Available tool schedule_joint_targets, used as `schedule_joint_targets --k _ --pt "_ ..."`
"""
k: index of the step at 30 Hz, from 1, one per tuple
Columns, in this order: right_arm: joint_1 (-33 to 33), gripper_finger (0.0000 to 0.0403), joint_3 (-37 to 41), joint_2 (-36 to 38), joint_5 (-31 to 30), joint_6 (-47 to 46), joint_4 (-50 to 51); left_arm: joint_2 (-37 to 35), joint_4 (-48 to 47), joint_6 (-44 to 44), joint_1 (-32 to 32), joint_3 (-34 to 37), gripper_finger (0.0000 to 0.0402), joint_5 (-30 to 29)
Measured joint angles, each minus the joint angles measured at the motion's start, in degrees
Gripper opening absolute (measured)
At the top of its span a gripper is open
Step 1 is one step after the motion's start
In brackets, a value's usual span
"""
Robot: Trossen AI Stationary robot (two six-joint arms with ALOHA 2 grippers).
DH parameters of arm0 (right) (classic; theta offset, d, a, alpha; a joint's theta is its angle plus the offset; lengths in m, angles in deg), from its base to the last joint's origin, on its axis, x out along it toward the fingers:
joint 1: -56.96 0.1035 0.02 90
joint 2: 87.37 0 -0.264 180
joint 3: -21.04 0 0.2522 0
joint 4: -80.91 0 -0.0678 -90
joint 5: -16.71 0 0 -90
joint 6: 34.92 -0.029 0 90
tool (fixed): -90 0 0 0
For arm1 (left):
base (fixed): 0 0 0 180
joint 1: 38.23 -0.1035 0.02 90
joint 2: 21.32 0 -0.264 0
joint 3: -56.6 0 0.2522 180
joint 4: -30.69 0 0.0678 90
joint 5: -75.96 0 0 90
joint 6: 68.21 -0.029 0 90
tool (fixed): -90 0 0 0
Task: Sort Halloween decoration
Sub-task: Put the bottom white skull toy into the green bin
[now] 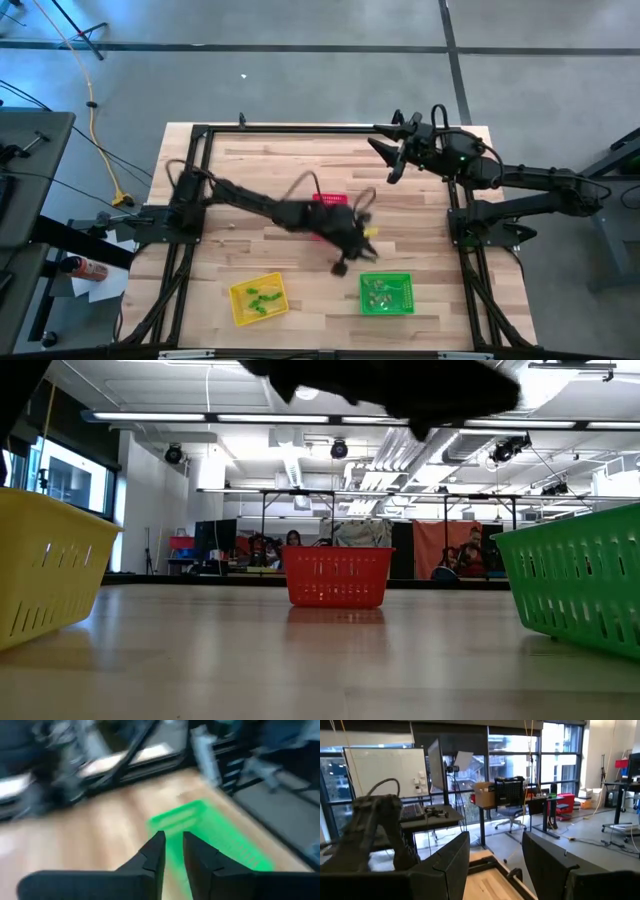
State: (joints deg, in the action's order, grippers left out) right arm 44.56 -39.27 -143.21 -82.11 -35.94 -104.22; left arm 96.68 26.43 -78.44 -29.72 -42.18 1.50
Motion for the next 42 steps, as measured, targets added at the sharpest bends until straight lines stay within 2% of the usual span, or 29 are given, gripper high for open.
schedule_joint_targets --k 5,9,12,17,21,24,27,33,42 --pt "0.00 0.0177 0.00 0.52 -0.02 1.97 -2.39 -9.10 -18.98 1.90 -5.79 1.51 0.0087 -0.58" --pt "0.02 0.0177 0.00 1.01 -1.00 2.68 -2.98 -18.38 -24.56 5.86 -10.64 9.19 0.0111 -0.35" --pt "0.00 0.0177 0.00 1.09 -1.54 1.36 -2.76 -26.48 -20.39 11.47 -13.09 19.12 0.0123 -0.73" --pt "0.02 0.0177 0.00 0.94 -0.99 -3.02 -2.28 -40.96 -4.92 22.49 -13.90 36.49 0.0137 -5.10" --pt "0.06 0.0177 0.00 -0.76 6.27 -10.75 -1.28 -49.96 3.66 27.95 -12.28 45.68 0.0147 -11.34" --pt "1.10 0.0177 0.00 -3.60 13.15 -14.03 -1.42 -54.61 4.72 27.47 -11.37 48.13 0.0156 -14.44" --pt "3.66 0.0177 -0.01 -7.20 16.42 -10.32 -1.12 -57.83 5.62 23.19 -10.60 48.32 0.0169 -16.70" --pt "7.23 0.0177 0.00 -13.11 16.51 0.75 -0.61 -60.39 8.23 16.08 -10.80 48.28 0.0198 -18.20" --pt "7.12 0.0177 0.00 -14.88 15.28 1.04 -0.61 -60.61 8.00 12.90 -10.80 48.28 0.0210 -17.76"
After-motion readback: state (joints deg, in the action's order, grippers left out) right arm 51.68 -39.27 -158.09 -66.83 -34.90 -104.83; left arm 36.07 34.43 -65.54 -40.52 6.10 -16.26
